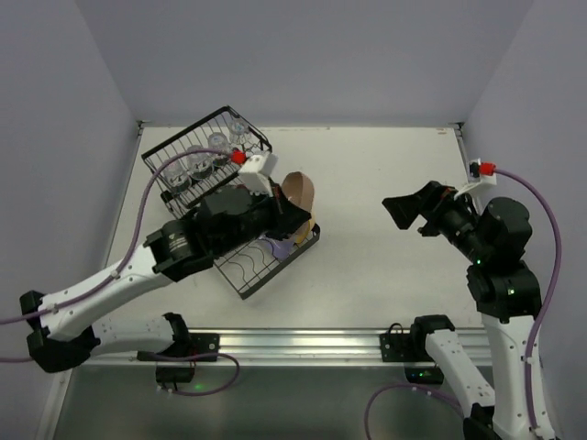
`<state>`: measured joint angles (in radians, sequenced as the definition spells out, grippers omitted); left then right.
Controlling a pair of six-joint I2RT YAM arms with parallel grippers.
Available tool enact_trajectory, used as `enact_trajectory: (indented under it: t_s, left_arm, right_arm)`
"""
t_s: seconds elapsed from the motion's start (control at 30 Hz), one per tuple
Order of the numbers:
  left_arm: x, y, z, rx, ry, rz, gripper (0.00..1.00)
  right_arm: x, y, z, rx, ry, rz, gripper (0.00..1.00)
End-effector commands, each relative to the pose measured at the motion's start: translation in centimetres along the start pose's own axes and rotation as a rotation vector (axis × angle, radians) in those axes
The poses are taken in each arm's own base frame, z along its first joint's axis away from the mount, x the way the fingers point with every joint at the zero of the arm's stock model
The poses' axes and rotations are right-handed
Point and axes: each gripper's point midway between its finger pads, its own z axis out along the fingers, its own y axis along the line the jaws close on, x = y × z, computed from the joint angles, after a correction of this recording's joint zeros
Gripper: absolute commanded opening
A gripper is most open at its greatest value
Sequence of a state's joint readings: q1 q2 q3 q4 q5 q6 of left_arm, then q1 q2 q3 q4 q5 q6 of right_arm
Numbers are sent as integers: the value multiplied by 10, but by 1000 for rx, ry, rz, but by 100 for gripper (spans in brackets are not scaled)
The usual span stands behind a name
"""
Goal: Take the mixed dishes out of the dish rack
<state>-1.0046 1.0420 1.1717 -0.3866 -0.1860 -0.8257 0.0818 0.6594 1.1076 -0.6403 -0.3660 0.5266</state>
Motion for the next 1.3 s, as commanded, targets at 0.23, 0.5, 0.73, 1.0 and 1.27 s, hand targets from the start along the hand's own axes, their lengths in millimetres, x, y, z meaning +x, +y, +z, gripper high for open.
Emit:
enact_trajectory:
  t_s: [0.23, 0.5, 0.73, 1.0, 1.27]
  left_arm:
    - [67, -3, 43, -327, 332, 1016, 0]
    - [119, -11, 60, -48, 432, 1226, 0]
    - [147, -6, 44, 148, 547, 1333, 0]
    - [152, -7, 41, 189, 575, 1345, 0]
    - [150, -2, 46, 154, 555, 1357, 0]
  right_arm:
    - [-16, 11, 15, 0, 146, -44, 99]
    - [13, -8, 29, 63, 277, -83, 93]
    - [72, -10, 46, 66, 510, -168, 71]
    - [111, -25, 55, 143, 640, -217, 49]
    - [122, -46, 59, 255, 678, -241, 39]
